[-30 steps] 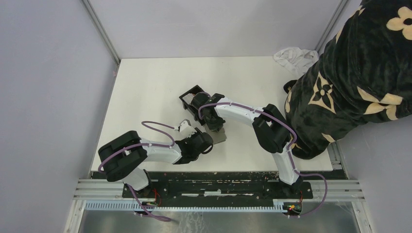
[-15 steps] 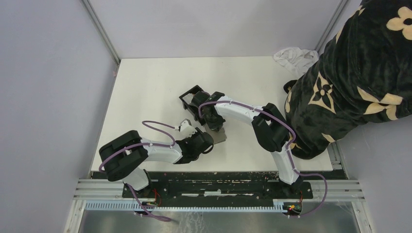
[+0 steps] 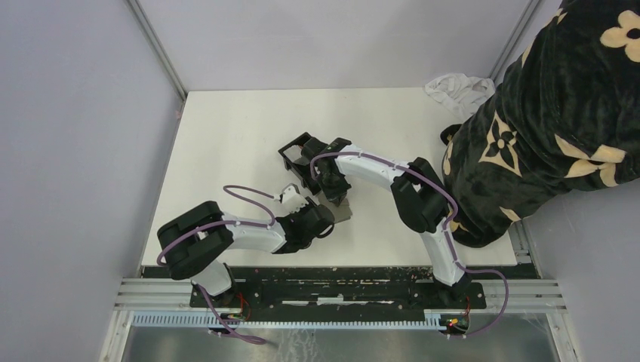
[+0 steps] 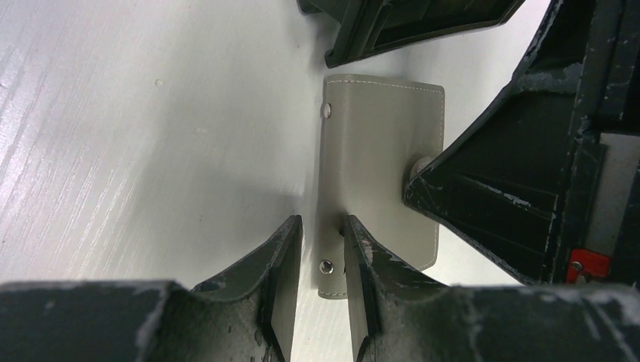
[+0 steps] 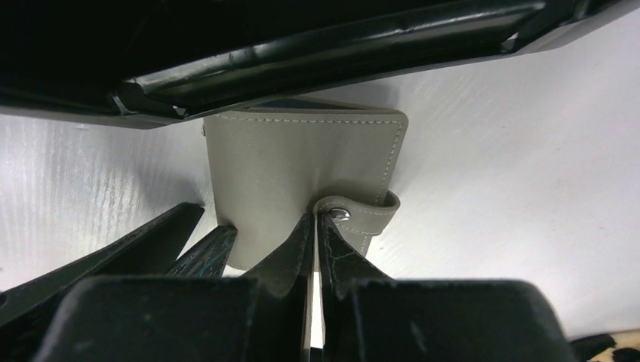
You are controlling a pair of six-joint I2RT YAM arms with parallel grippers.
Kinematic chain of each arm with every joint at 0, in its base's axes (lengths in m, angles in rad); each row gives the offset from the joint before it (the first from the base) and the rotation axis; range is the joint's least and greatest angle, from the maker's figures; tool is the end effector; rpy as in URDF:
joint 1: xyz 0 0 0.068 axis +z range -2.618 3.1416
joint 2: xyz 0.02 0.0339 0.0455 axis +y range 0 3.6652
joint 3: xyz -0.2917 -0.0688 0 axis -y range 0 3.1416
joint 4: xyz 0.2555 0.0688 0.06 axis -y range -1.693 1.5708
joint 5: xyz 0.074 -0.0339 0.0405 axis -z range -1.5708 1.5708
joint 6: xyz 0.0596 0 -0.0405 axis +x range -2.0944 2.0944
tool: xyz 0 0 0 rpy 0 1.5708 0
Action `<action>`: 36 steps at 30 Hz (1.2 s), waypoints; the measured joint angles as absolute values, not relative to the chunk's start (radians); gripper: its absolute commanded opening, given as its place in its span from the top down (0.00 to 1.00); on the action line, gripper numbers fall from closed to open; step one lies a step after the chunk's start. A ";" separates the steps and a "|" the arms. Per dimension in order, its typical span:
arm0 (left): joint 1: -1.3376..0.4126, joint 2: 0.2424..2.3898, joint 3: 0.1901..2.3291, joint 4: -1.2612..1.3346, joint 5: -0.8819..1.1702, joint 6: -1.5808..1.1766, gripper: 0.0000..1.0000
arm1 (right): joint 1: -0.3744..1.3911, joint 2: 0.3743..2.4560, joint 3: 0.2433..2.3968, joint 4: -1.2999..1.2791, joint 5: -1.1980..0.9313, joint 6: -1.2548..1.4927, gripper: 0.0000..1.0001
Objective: Put the credit cards into the card holder
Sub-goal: Close the card holder at the center of the board.
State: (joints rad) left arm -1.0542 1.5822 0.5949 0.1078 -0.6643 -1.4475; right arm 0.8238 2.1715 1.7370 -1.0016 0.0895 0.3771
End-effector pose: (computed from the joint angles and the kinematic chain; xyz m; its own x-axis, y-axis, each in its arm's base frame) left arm 0.1758 -0.2351 0.1318 -0.5335 -0.6427 -0.5498 -0.3173 0.7547 -0.5743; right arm 0.3163 0.3338 0.1689 -0.8921 -0.4236 -0.1575 -0.4239 0.9051 -0.0329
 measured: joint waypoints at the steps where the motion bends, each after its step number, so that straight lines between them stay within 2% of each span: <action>1: -1.054 1.583 0.596 0.108 -0.664 -1.447 0.64 | 0.820 2.173 1.737 -1.003 0.076 0.377 0.92; 9: -1.056 1.591 0.601 0.112 -0.672 -1.447 0.64 | 0.780 2.186 1.730 -1.004 -0.047 0.381 0.91; 18: -1.056 1.592 0.603 0.107 -0.679 -1.447 0.64 | 0.774 2.163 1.703 -0.976 -0.091 0.379 0.74; 30: -1.056 1.575 0.603 0.075 -0.680 -1.447 0.64 | 0.799 2.122 1.699 -0.978 -0.184 0.382 0.72; 36: -1.056 1.575 0.603 0.075 -0.680 -1.447 0.64 | 0.799 2.080 1.700 -0.988 -0.131 0.379 0.61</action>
